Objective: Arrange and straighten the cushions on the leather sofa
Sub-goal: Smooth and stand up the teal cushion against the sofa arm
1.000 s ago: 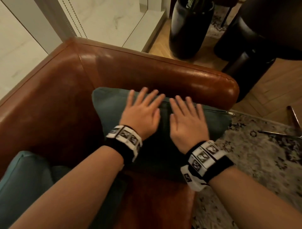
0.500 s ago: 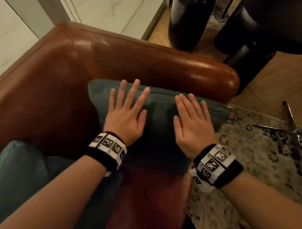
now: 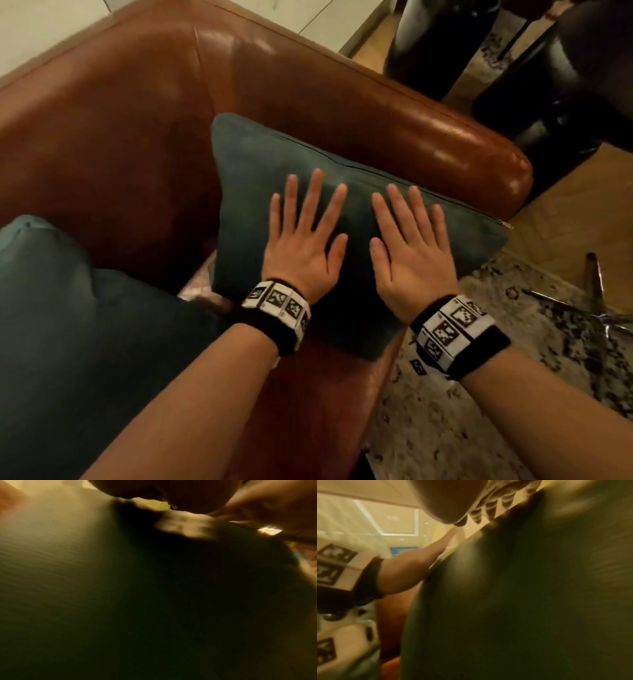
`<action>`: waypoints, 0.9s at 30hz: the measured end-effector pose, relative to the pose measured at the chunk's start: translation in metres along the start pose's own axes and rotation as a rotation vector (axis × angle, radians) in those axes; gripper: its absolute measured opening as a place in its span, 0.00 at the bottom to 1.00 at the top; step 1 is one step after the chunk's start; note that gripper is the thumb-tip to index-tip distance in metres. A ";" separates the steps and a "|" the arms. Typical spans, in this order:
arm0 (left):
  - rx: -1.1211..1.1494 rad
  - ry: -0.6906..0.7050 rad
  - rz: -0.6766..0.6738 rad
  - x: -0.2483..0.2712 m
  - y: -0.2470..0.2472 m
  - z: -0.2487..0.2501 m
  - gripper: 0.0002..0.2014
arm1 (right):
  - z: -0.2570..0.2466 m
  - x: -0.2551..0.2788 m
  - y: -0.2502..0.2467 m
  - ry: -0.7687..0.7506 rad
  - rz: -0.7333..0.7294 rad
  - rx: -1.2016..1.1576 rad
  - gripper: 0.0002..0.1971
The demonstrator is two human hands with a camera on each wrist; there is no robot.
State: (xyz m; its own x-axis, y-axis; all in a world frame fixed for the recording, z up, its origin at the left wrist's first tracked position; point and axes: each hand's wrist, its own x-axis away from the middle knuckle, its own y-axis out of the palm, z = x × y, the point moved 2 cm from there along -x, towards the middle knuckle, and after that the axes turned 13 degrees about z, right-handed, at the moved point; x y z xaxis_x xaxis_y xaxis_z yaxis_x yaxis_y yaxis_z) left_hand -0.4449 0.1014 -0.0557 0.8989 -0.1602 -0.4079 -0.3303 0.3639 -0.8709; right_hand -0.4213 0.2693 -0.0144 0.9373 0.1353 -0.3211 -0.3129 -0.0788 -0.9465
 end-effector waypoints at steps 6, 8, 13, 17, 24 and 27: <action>-0.079 0.065 -0.059 0.015 0.021 -0.030 0.30 | 0.024 0.003 0.022 -0.036 0.034 0.108 0.30; -0.104 0.041 -0.078 0.017 0.009 -0.058 0.29 | 0.033 0.007 0.014 0.046 0.058 0.098 0.30; -0.064 0.045 -0.102 0.007 -0.014 -0.090 0.28 | -0.021 -0.004 0.019 -0.089 0.122 0.084 0.31; -0.030 0.042 -0.148 0.003 -0.019 -0.091 0.27 | -0.061 0.020 0.058 -0.417 0.055 0.137 0.32; -0.033 0.034 -0.153 0.011 -0.023 -0.087 0.29 | -0.034 0.098 0.113 -0.943 -0.385 0.401 0.40; -0.030 0.013 -0.075 0.022 -0.027 -0.076 0.32 | -0.028 0.119 0.101 -1.041 -0.495 0.306 0.36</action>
State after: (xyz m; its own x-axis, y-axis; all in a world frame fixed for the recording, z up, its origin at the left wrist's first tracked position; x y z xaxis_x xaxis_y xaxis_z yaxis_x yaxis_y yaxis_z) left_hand -0.4384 0.0188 -0.0619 0.9177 -0.1983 -0.3442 -0.2705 0.3225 -0.9071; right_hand -0.3366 0.2498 -0.1474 0.4357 0.8318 0.3438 -0.1081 0.4276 -0.8975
